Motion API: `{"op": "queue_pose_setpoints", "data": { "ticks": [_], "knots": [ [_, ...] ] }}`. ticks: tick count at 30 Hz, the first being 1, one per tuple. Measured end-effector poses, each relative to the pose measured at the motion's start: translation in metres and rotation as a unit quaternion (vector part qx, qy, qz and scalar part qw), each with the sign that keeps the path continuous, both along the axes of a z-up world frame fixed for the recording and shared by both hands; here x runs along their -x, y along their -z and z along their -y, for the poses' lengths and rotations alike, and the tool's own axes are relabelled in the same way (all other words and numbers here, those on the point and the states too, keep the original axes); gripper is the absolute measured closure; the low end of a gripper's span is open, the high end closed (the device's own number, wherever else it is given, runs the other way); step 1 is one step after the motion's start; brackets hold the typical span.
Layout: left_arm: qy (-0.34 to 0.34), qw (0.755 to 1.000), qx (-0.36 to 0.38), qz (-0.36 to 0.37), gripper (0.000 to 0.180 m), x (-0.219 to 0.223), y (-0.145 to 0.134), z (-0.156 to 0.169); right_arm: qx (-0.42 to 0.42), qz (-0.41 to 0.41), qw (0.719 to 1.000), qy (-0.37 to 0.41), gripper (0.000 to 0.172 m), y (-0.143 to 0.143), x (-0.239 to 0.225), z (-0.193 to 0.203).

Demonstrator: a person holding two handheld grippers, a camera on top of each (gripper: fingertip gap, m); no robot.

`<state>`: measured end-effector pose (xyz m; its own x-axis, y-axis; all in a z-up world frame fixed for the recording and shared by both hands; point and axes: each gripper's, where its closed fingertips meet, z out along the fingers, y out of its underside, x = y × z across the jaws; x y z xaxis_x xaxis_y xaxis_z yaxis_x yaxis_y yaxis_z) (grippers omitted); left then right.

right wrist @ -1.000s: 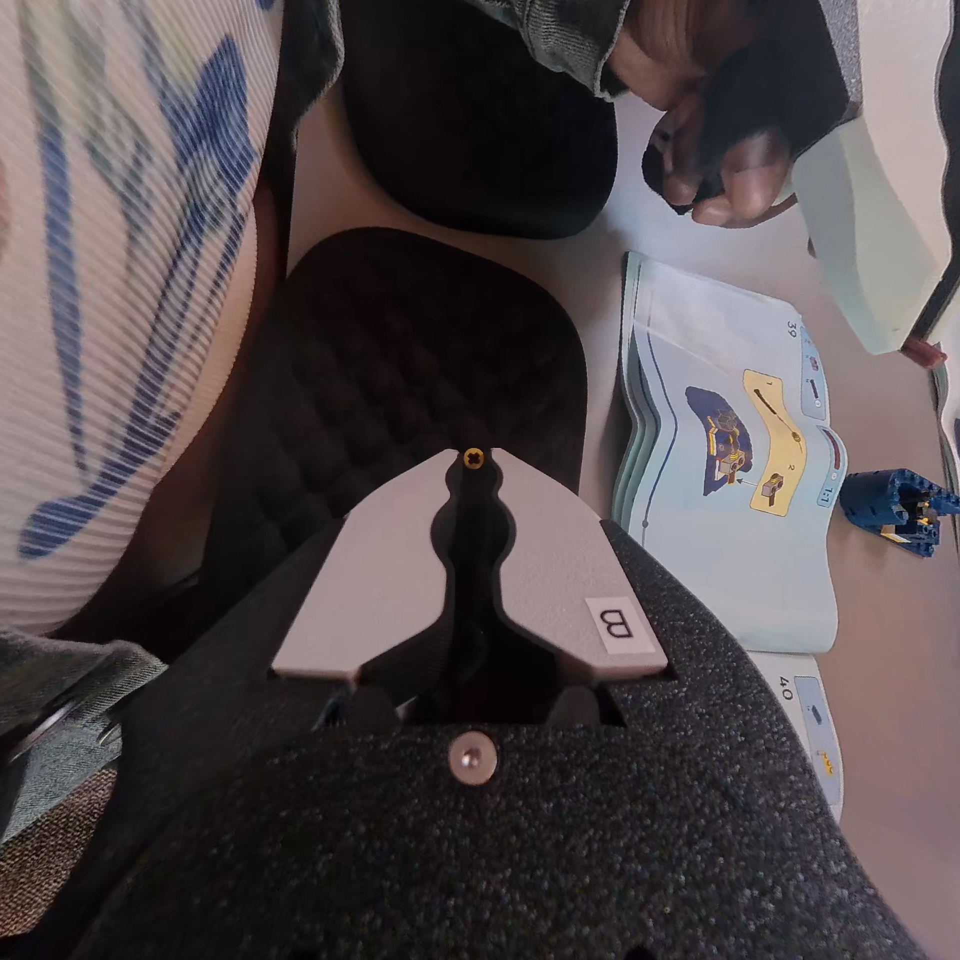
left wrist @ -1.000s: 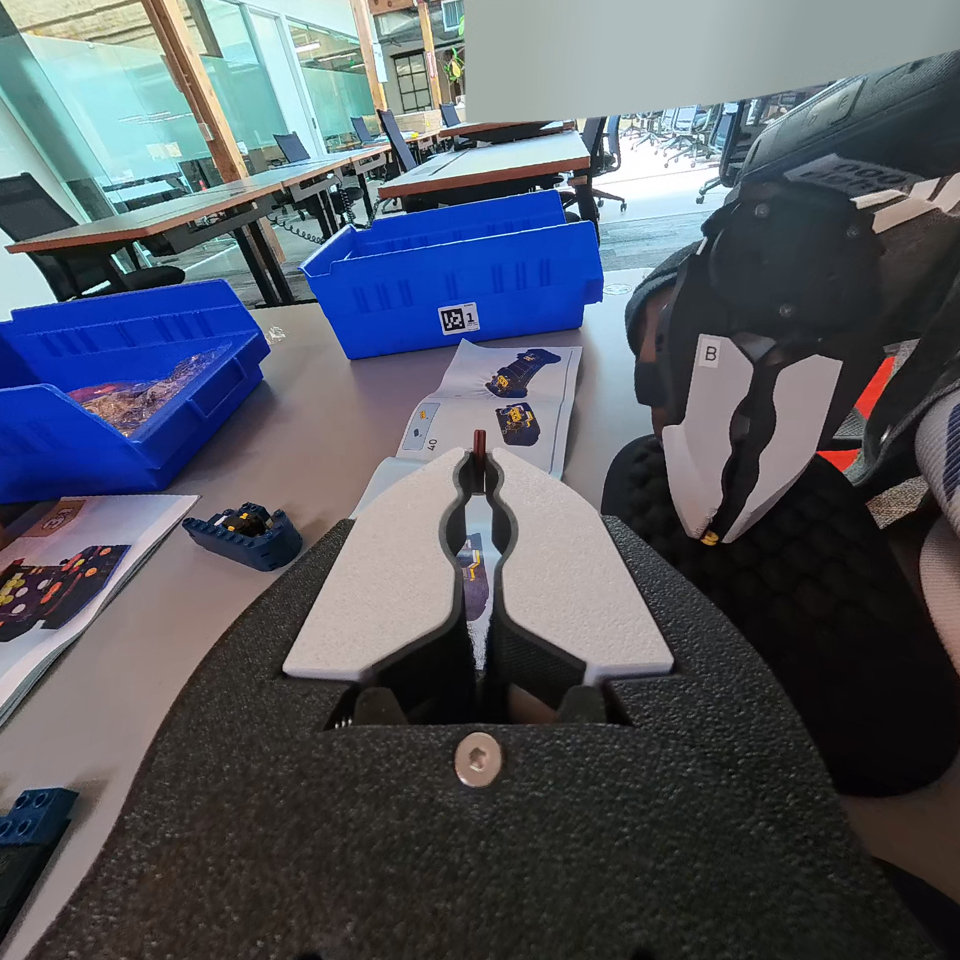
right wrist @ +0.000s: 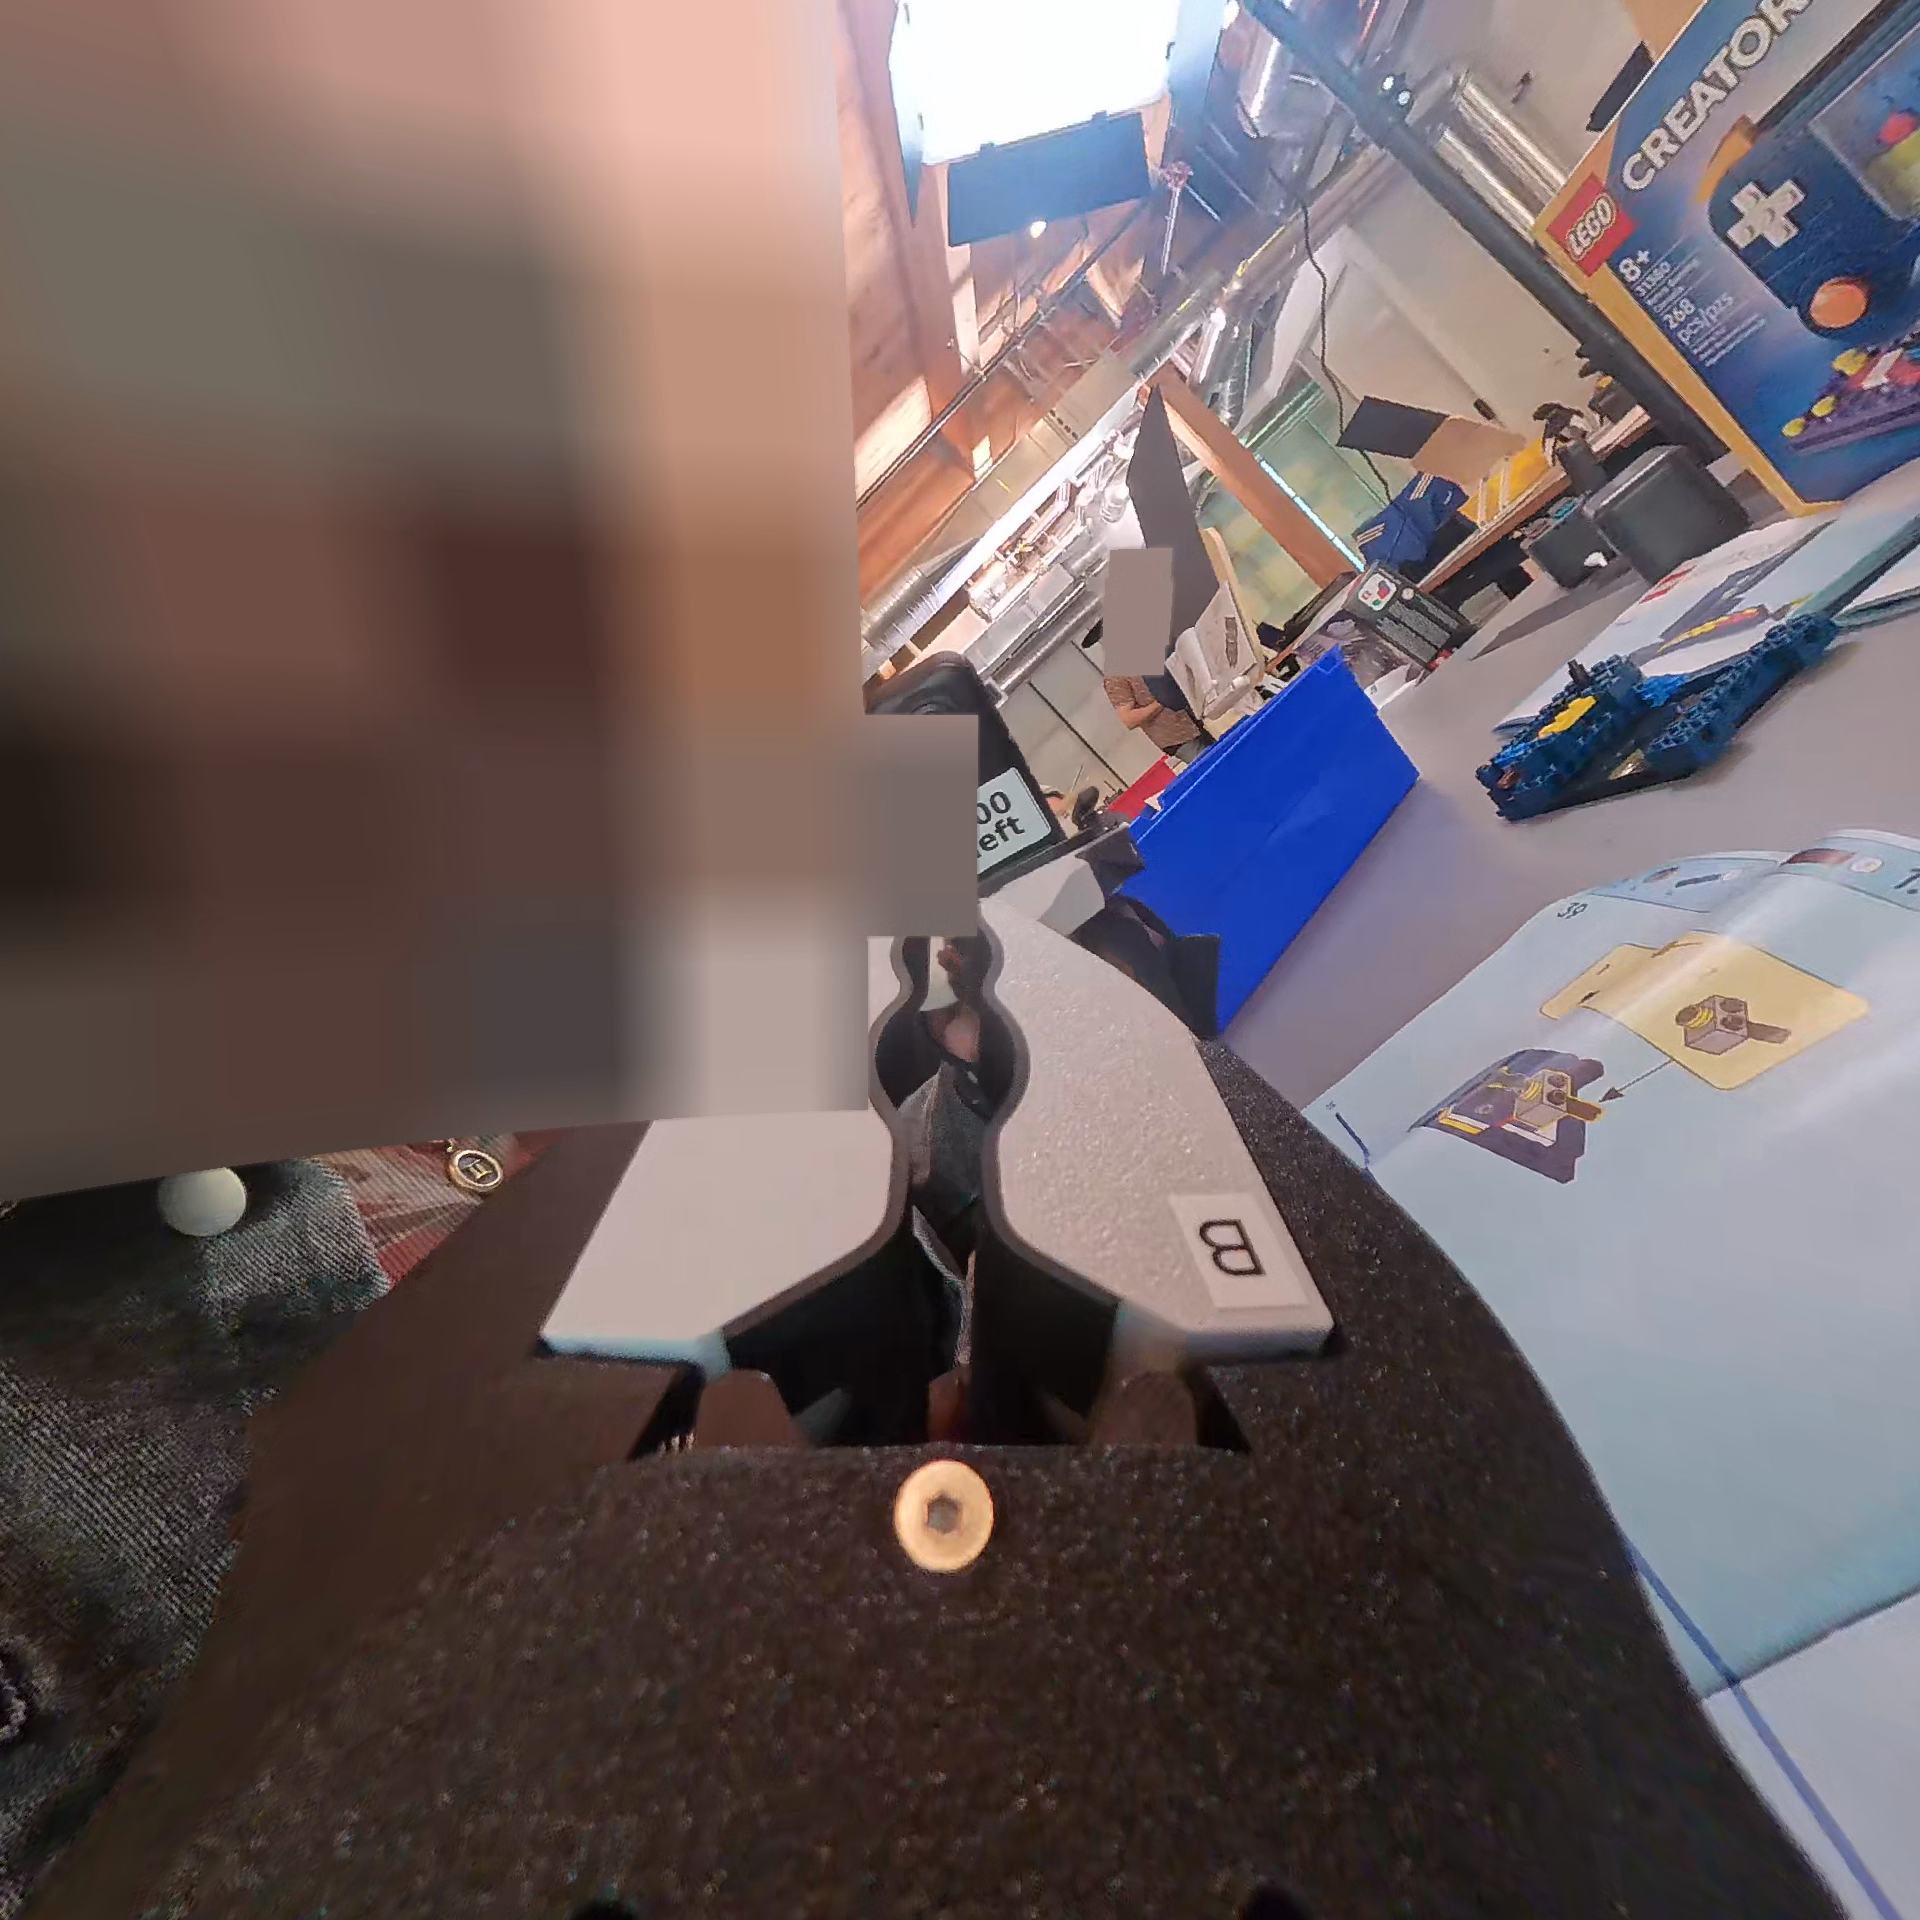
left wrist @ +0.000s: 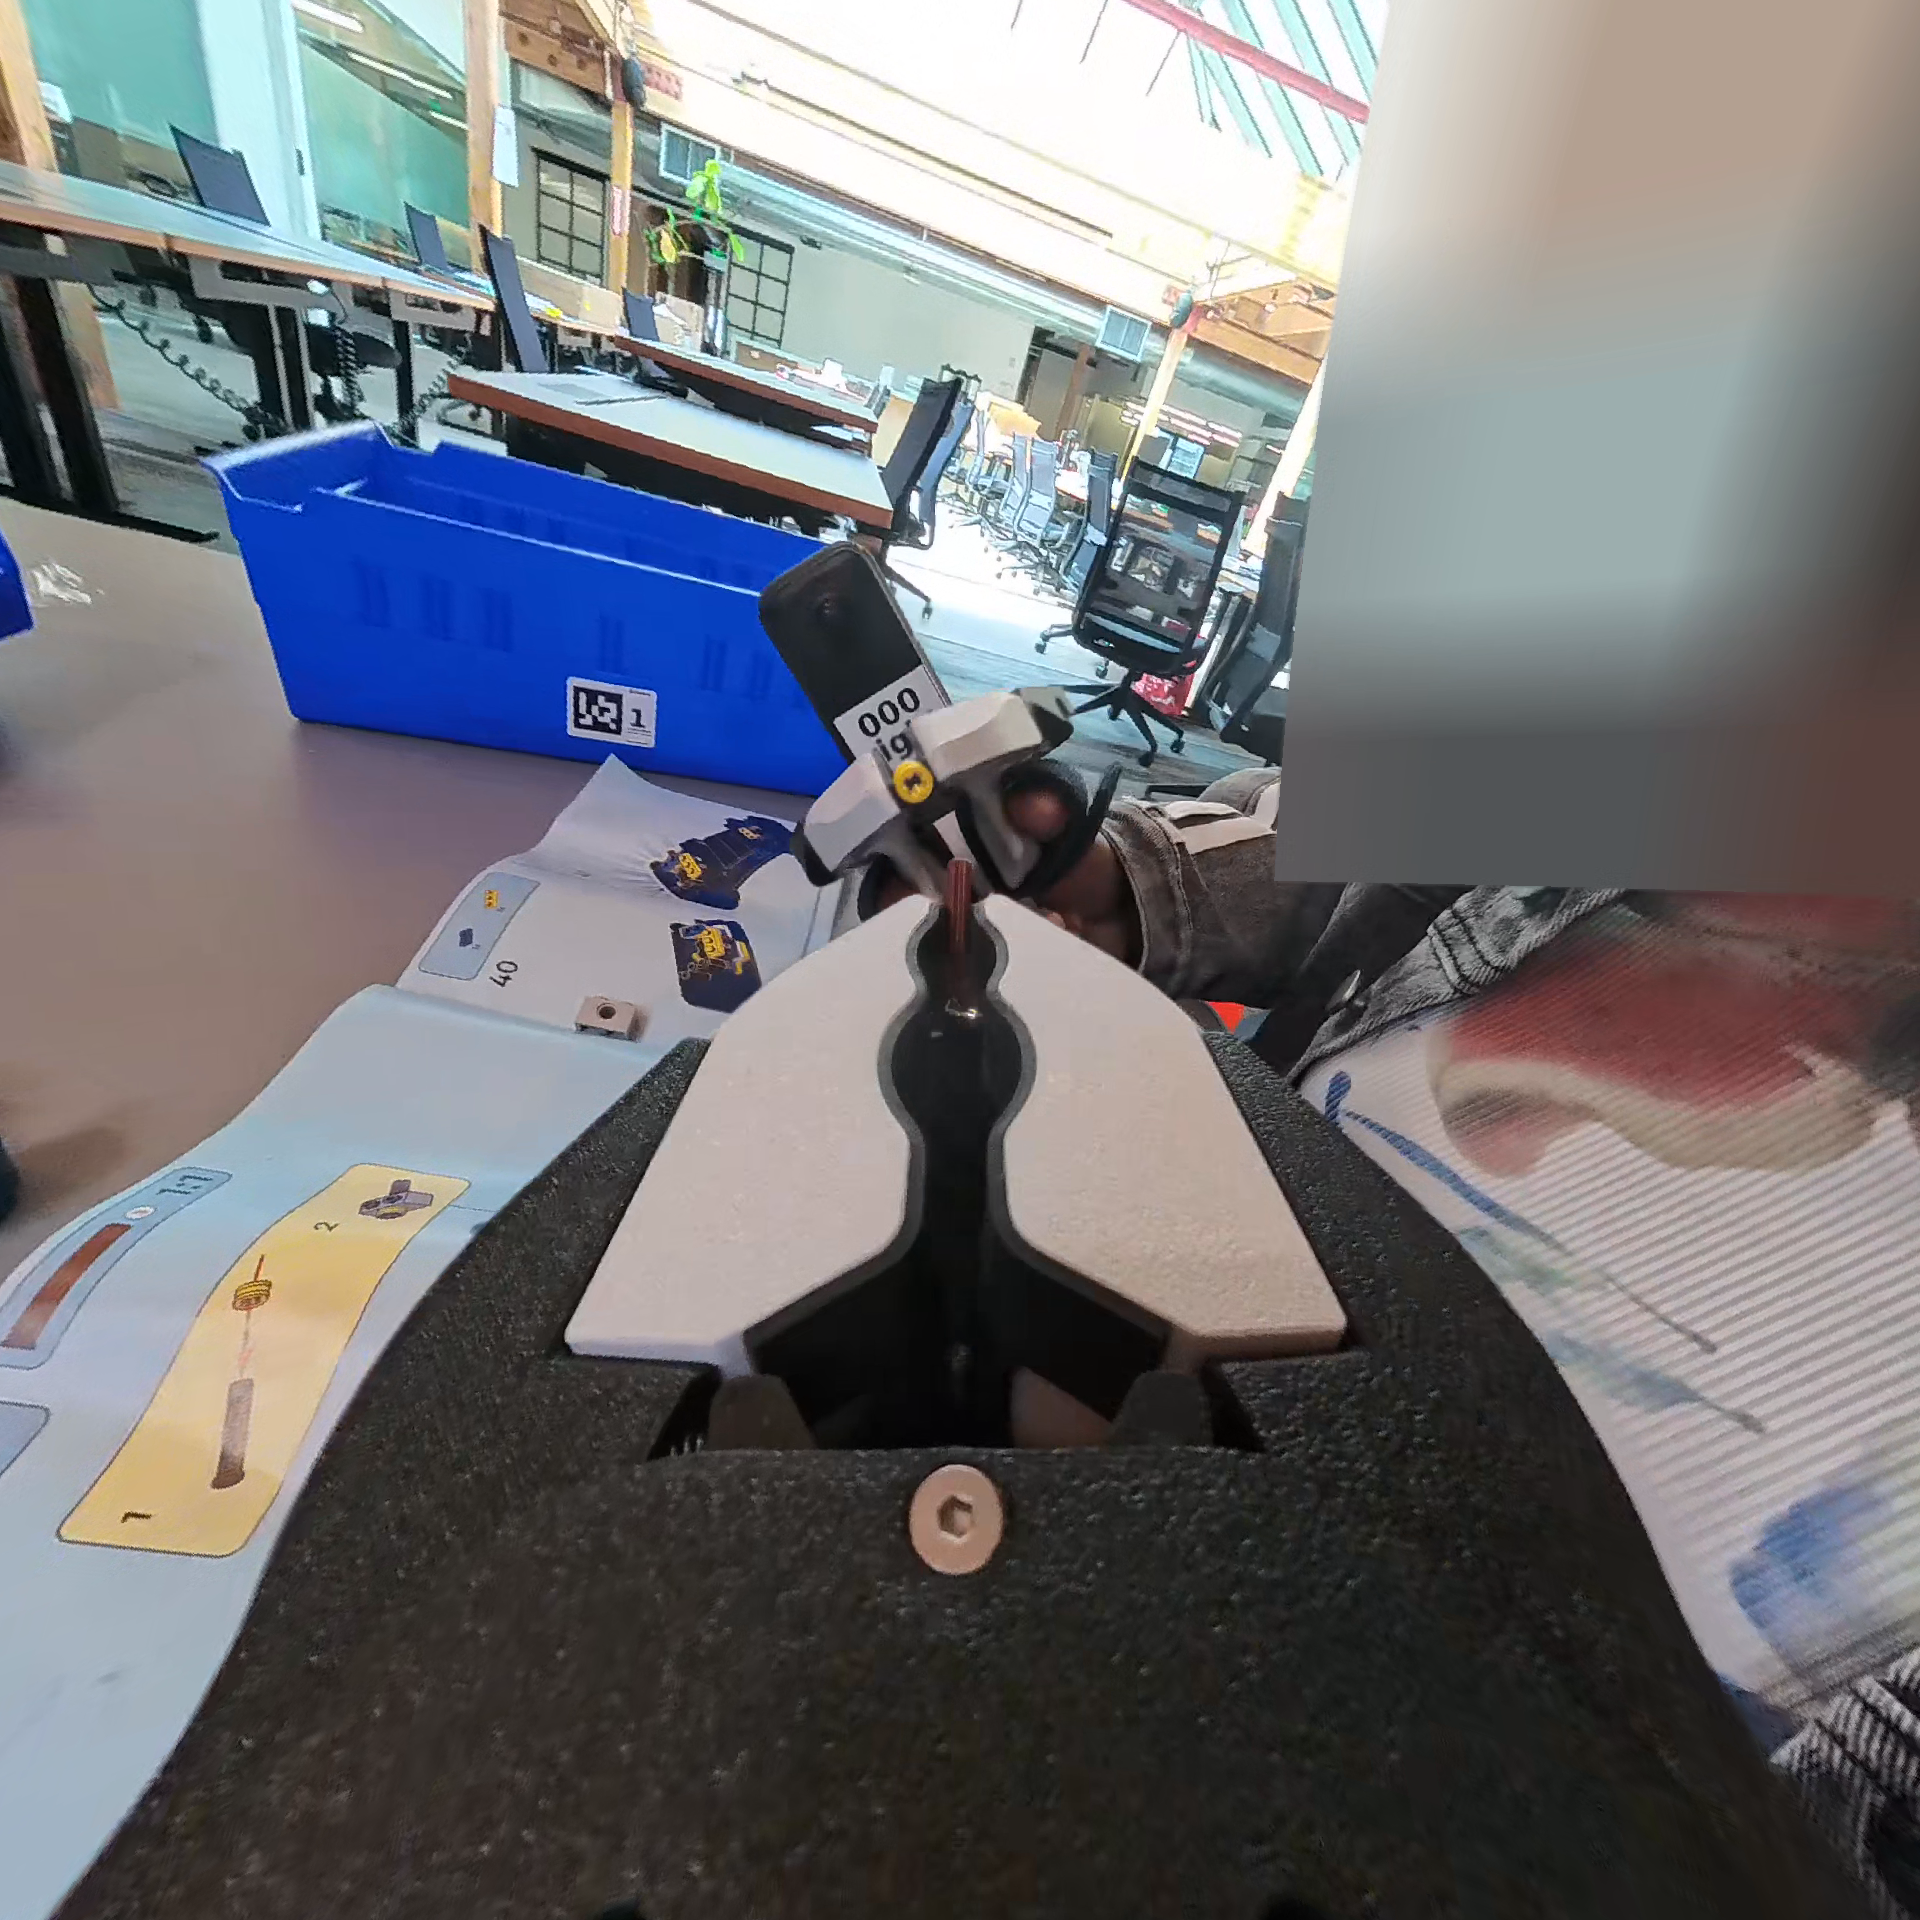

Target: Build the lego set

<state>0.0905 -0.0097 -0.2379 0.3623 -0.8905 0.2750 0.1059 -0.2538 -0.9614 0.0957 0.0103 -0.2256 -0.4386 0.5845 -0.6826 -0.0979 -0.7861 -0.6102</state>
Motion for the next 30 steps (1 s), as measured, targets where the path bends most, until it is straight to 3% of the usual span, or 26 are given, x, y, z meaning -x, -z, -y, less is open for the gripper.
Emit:
{"op": "queue_pose_setpoints", "data": {
  "ticks": [9,19,30],
  "knots": [
    [-0.028,0.999,-0.015,-0.027,0.177,0.005,0.004,-0.005,-0.049,0.031,0.998,0.018,0.166,0.004,0.006,0.007],
    [-0.035,0.996,-0.040,-0.075,0.177,0.002,0.012,-0.004,-0.206,0.092,0.972,0.064,0.166,0.012,0.011,0.016],
    [-0.029,0.993,-0.052,-0.098,0.177,-0.001,0.015,-0.002,-0.193,0.088,0.976,0.055,0.166,0.013,0.010,0.014]
  ]
}}
